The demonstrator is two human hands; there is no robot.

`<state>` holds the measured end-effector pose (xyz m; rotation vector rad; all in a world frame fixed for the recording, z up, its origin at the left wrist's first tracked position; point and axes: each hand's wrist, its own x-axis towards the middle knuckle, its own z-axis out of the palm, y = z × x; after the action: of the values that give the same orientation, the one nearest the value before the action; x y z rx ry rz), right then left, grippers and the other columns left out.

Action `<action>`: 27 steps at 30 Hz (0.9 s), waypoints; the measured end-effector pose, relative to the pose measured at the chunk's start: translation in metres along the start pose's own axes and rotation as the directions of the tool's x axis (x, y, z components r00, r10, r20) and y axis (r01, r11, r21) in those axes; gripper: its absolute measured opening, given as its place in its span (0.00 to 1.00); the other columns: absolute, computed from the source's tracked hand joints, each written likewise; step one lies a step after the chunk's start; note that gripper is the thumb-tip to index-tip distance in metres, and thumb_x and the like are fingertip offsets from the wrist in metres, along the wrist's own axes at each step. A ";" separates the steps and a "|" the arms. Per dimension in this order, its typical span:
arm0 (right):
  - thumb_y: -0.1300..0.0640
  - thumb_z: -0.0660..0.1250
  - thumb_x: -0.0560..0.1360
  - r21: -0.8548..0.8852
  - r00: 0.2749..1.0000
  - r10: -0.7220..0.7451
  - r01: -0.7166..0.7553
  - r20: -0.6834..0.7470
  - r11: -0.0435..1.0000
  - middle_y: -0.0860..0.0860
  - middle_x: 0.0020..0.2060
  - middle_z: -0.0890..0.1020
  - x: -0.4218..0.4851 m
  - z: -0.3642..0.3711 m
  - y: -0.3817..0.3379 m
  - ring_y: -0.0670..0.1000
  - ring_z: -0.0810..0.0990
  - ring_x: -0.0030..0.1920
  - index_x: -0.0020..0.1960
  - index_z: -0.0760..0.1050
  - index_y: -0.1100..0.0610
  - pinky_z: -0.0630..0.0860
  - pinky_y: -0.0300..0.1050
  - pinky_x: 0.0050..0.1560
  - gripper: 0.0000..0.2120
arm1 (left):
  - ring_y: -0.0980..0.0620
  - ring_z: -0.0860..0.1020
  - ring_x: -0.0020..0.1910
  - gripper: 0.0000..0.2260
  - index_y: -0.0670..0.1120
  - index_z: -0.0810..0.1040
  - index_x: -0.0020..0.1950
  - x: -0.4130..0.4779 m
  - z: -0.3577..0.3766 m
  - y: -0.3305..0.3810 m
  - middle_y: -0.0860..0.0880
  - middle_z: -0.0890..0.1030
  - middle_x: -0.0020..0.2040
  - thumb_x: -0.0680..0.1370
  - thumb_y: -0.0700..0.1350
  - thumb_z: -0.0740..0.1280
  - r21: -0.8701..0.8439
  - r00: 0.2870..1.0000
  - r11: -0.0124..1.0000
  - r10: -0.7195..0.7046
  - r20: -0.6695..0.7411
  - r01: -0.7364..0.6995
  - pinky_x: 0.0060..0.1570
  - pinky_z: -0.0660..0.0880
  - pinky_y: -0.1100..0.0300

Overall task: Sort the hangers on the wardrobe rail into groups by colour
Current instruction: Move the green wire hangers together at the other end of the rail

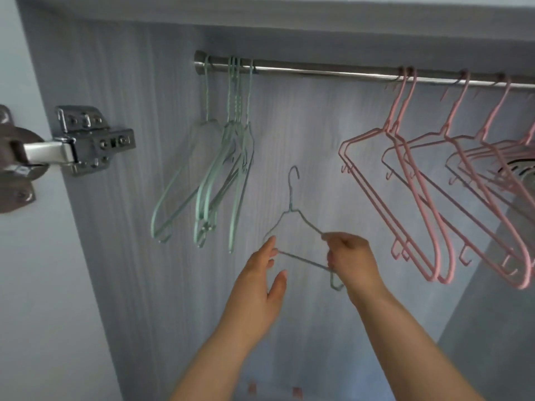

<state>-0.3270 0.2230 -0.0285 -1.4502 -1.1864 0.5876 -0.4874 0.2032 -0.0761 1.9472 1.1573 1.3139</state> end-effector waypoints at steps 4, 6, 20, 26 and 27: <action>0.61 0.68 0.71 -0.019 0.998 0.015 -0.013 0.060 1.000 0.42 0.22 0.79 -0.024 -0.052 0.047 0.39 0.74 0.25 0.38 0.83 0.59 0.70 0.28 0.29 0.05 | 0.46 0.59 0.72 0.27 0.44 0.46 0.74 0.010 -0.009 -0.050 0.42 0.56 0.75 0.79 0.44 0.57 0.238 0.943 0.918 -0.332 0.028 0.316 0.70 0.55 0.57; 0.59 0.70 0.70 -0.019 0.991 0.064 -0.063 0.118 0.998 0.46 0.27 0.82 -0.029 -0.077 0.062 0.43 0.76 0.30 0.37 0.83 0.55 0.72 0.33 0.34 0.05 | 0.43 0.56 0.73 0.31 0.45 0.41 0.74 0.008 -0.015 -0.073 0.40 0.51 0.75 0.79 0.46 0.58 0.335 0.904 0.860 -0.425 0.053 0.385 0.71 0.55 0.54; 0.61 0.57 0.76 0.417 0.935 0.168 -0.294 0.313 0.860 0.48 0.14 0.68 -0.008 -0.126 0.122 0.41 0.57 0.14 0.36 0.82 0.58 0.71 0.29 0.26 0.17 | 0.46 0.60 0.71 0.26 0.54 0.52 0.73 -0.072 -0.030 -0.132 0.43 0.61 0.73 0.78 0.49 0.60 0.491 0.818 0.778 -0.539 0.200 0.392 0.69 0.58 0.57; 0.57 0.60 0.75 0.517 0.936 0.251 -0.347 0.247 0.783 0.45 0.16 0.67 0.006 -0.145 0.147 0.42 0.57 0.17 0.42 0.82 0.56 0.61 0.28 0.20 0.12 | 0.44 0.77 0.50 0.02 0.47 0.73 0.47 -0.083 -0.048 -0.118 0.44 0.78 0.48 0.77 0.44 0.63 0.211 0.882 0.875 -0.462 0.096 0.435 0.51 0.72 0.54; 0.58 0.62 0.75 0.453 0.943 0.284 -0.332 0.172 0.827 0.46 0.18 0.70 0.008 -0.141 0.150 0.42 0.63 0.18 0.45 0.81 0.56 0.63 0.29 0.20 0.09 | 0.45 0.77 0.42 0.07 0.46 0.72 0.40 -0.083 -0.049 -0.111 0.45 0.78 0.42 0.78 0.44 0.61 0.144 0.882 0.880 -0.465 0.070 0.453 0.44 0.72 0.54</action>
<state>-0.1511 0.1875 -0.1299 -1.1946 -0.7976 1.1056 -0.5865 0.1849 -0.1829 1.6508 1.5602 0.8960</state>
